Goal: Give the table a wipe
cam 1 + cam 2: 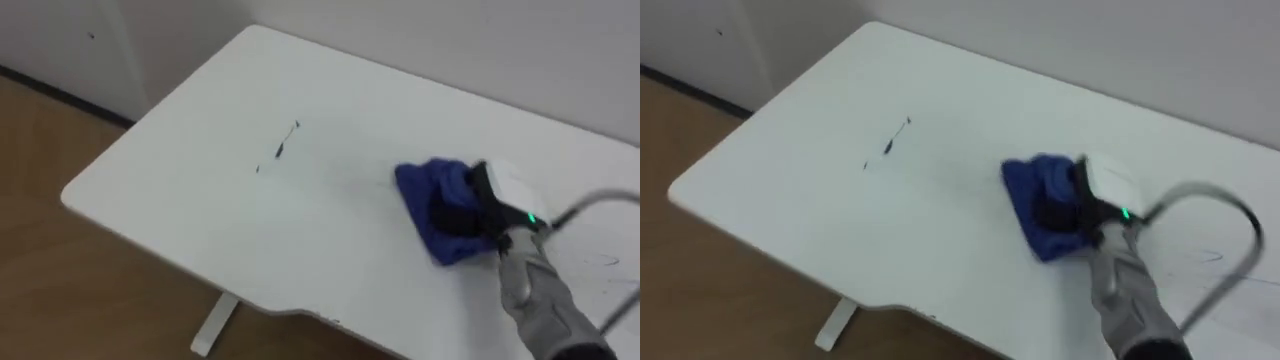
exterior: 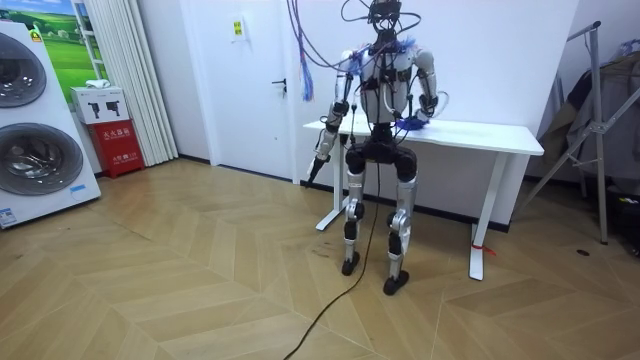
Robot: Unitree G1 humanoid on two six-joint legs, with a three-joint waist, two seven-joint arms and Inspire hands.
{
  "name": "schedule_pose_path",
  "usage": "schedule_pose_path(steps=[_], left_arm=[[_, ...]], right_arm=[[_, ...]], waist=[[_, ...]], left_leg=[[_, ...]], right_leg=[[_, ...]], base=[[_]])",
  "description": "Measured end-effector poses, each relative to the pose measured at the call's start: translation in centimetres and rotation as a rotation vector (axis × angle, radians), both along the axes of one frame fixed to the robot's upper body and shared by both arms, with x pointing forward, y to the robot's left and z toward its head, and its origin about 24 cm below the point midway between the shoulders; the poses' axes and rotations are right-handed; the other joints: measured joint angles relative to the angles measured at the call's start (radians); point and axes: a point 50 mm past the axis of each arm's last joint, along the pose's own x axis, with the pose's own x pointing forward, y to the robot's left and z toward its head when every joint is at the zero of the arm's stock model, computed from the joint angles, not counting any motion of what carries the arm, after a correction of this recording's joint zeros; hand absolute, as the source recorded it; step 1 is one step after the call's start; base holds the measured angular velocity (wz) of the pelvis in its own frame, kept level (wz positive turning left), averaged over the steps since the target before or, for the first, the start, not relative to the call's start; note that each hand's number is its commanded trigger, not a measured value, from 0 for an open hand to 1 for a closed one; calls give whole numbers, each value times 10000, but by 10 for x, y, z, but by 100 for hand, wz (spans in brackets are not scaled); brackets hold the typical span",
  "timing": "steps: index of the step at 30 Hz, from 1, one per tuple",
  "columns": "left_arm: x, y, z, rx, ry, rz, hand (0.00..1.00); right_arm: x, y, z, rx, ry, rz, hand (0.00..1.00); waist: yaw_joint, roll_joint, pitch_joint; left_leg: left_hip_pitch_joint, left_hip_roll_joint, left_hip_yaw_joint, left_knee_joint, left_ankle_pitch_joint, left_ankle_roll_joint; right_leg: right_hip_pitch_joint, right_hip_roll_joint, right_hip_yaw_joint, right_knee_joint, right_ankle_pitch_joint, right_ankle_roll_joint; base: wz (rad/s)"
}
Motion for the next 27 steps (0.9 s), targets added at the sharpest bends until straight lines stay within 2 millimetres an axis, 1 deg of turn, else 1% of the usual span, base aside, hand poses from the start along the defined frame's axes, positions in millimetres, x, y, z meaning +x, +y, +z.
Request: schedule_pose_path(steps=[1,2,3,4,5,7,9,10,11,12,13,14,15,16,17,18,19,20,21,22,23,24,25,26,27], left_arm=[[1,5,2,130,-120,166,0],[3,9,4,254,-290,311,0],[6,10,4,322,-428,331,0],[12,12,6,428,-658,250,0],[19,13,8,530,-950,174,0],[29,12,9,608,-1299,10,0],[40,9,9,516,-1542,-134,0],[47,4,8,456,-1632,-373,0],[53,-3,5,373,-1584,-639,0],[55,-5,4,302,-1577,-747,0],[56,-9,1,205,-1446,-940,0],[60,-12,-1,198,-1298,-1152,0],[60,-13,-2,187,-1208,-1181,0],[63,-13,-3,224,-1117,-1268,0],[65,-13,-3,252,-1145,-1262,0],[70,-14,-2,274,-1248,-1358,0],[74,-15,-2,292,-1294,-1565,0],[74,-15,-2,324,-1275,-1675,0],[73,-14,-2,339,-1263,-1661,0],[71,-10,-1,446,-1189,-1656,0],[69,-5,0,576,-1125,-1604,0],[68,-2,1,646,-1117,-1593,0],[69,6,4,846,-1128,-1553,0],[67,15,7,999,-1086,-1498,0],[66,20,9,1122,-1063,-1416,0]], right_arm=[[-11,-13,-2,-15,-50,-579,100],[-22,-27,-5,-13,6,-1190,100],[-27,-33,-6,-55,77,-1443,100],[-37,-43,-9,-206,253,-1808,100],[-41,-50,-8,-276,278,-2040,100],[-41,-52,-8,-311,321,-2182,100],[-35,-49,-8,-262,389,-2285,100],[-27,-45,-7,-195,468,-2394,100],[-16,-37,-5,-187,615,-2291,100],[-8,-31,-3,-232,664,-2110,100],[9,-15,1,-277,800,-1518,100],[27,8,5,-389,863,-697,100],[35,21,7,-423,863,-258,100],[53,49,16,-501,736,694,100],[67,78,26,-530,504,1690,100],[73,87,31,-637,355,2099,100],[86,101,45,-761,-98,2730,100],[96,108,57,-938,-519,3043,100],[101,109,63,-952,-726,3078,100],[106,110,70,-902,-1049,3026,100],[106,105,67,-916,-1053,2842,100],[104,101,63,-943,-945,2705,100],[96,89,50,-1024,-410,2413,100],[85,79,41,-485,-432,1982,100],[81,75,38,-465,-434,1882,100]], waist=[[-352,-56,-38],[-440,-73,-55],[-480,-81,-53],[-575,-88,-71],[-614,-97,-84],[-580,-84,-78],[-487,-45,-84],[-292,-1,-68],[67,84,-59],[225,111,-40],[560,156,-6],[920,172,26],[1103,179,45],[1493,206,117],[1783,170,178],[1898,120,198],[2390,50,232],[2720,10,214],[2853,-10,201],[2982,-98,168],[2992,-105,177],[2990,-111,173],[2935,-89,178],[2712,-124,167],[2557,-162,173]], left_leg=[[-3,-62,-4,3,-19,33],[25,-71,68,0,-41,61],[86,-81,87,0,-52,75],[173,-93,100,5,-97,104],[203,-87,152,23,-150,126],[155,-61,278,146,-205,145],[171,-41,407,187,-225,154],[216,-3,608,185,-225,157],[242,108,956,215,-236,171],[236,170,1134,250,-248,172],[162,338,1418,393,-310,157],[84,502,1677,581,-409,132],[60,582,1809,672,-470,119],[-9,806,2083,885,-566,96],[-249,957,2152,1192,-654,73],[-379,973,2119,1307,-676,51],[-661,987,2049,1473,-684,-11],[-1028,1057,1861,1673,-664,-97],[-1267,1116,1757,1783,-645,-151],[-1649,1298,1509,1940,-596,-309],[-1891,1549,1212,2051,-545,-510],[-1976,1682,1043,2110,-531,-630],[-2041,2018,744,2211,-545,-914],[-2096,2307,459,2277,-548,-1217],[-2096,2433,321,2276,-533,-1387]], right_leg=[[31,-66,-26,3,-38,61],[111,-91,-33,21,-34,81],[156,-99,-47,16,-26,95],[199,-115,-86,35,-13,117],[214,-130,-75,75,-15,120],[146,-164,-75,225,-22,138],[24,-218,-76,409,-35,158],[-153,-289,-87,702,-76,212],[-467,-337,-90,1068,-79,211],[-646,-365,-102,1299,-81,205],[-989,-443,-304,1710,-74,185],[-1281,-548,-625,2103,-87,67],[-1368,-619,-736,2241,-97,14],[-1656,-739,-826,2773,-160,-72],[-2007,-1136,-963,3944,-351,-173],[-2128,-1459,-1061,4505,-473,-150],[-2279,-2164,-1075,5214,-717,-95],[-2310,-2748,-1033,5345,-787,-49],[-2290,-2957,-1031,5240,-770,-21],[-2236,-3255,-992,4824,-688,102],[-2156,-3365,-818,4341,-629,181],[-2095,-3380,-755,4052,-560,251],[-1848,-3305,-771,3264,-248,352],[-1641,-3195,-775,2547,188,326],[-1571,-3124,-792,2206,425,321]], base=[[-4],[-8],[-15],[-12],[-13],[-27],[-34],[-61],[-75],[-91],[-83],[-77],[-68],[-36],[-18],[10],[19],[22],[34],[40],[42],[45],[47],[47],[44]])
